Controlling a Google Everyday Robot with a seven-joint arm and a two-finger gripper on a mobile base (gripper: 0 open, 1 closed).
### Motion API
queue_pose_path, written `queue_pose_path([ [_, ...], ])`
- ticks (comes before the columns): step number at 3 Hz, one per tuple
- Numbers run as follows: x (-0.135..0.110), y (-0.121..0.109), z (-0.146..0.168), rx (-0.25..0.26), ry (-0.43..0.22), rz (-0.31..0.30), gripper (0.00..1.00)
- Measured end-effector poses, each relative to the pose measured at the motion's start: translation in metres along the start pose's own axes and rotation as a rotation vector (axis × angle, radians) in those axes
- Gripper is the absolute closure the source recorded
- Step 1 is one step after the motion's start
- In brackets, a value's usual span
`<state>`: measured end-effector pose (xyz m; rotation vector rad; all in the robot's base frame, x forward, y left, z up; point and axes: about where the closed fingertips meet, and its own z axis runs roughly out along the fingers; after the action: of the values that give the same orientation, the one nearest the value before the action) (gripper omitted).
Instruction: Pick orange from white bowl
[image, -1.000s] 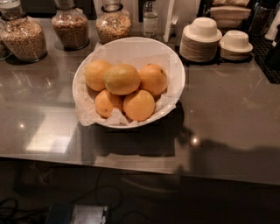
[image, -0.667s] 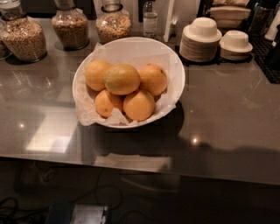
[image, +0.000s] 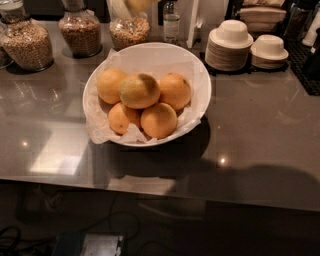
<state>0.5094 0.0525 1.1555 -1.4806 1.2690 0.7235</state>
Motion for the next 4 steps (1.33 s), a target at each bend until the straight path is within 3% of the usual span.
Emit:
queue_pose_path([
  [1, 0.016, 0.008, 0.007, -0.002, 0.040, 0.028, 0.00],
  [2, 0.055, 0.025, 0.027, -0.004, 0.111, 0.099, 0.00],
  [4, 0.159, 0.056, 0.069, -0.021, 0.178, 0.282, 0.00],
])
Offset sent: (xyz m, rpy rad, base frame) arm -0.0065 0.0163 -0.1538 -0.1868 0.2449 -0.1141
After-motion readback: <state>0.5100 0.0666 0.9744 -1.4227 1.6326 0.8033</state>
